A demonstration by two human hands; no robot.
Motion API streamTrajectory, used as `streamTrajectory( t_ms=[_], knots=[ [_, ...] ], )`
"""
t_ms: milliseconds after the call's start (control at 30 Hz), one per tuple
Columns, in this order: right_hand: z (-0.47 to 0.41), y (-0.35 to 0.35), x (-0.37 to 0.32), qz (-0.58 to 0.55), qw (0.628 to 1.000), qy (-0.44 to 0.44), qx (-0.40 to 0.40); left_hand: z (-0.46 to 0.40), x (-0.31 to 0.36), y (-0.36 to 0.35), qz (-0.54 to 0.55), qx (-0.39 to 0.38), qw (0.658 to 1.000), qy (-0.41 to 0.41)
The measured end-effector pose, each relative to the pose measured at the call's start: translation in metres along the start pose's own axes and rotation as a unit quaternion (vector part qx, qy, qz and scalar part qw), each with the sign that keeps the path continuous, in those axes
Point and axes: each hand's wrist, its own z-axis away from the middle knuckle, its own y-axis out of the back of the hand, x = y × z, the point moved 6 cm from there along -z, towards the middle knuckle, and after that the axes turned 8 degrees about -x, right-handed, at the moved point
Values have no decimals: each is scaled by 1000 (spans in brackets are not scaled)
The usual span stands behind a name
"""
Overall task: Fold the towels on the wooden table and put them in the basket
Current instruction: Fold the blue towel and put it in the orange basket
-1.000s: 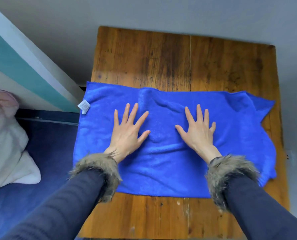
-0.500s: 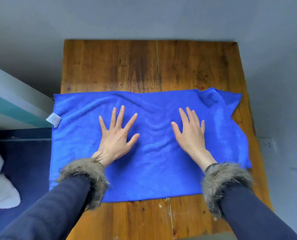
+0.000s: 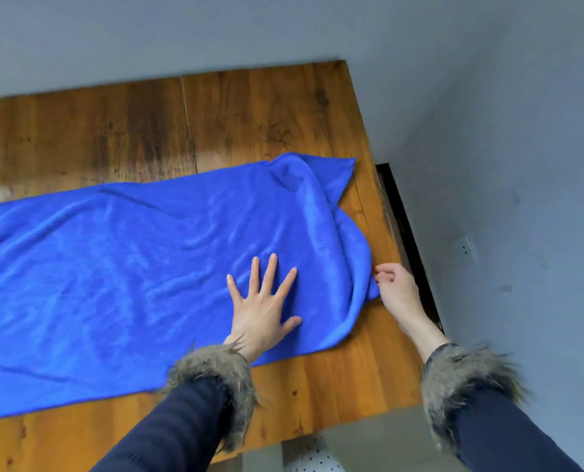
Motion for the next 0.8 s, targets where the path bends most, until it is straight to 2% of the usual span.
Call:
streamTrajectory(
  t_ms=[167,267,433,533,700,800],
  knots=[
    [-4,-13,3,-64,988,-7,-140,-1,2,-1,-31,-15,998,44],
    [-2,-10,1,-70,982,5,-178,1,7,2,-31,-19,998,55],
    [2,46,15,-35,998,5,-42,2,13,8,-31,-63,993,92],
    [7,57,41,-7,999,-23,-43,3,15,9,-36,-73,991,102],
    [11,40,61,-194,971,-66,-127,3,16,9,-17,-81,990,112],
    [7,39,66,-313,936,-96,-126,3,16,8,-13,-81,990,115]
  ],
)
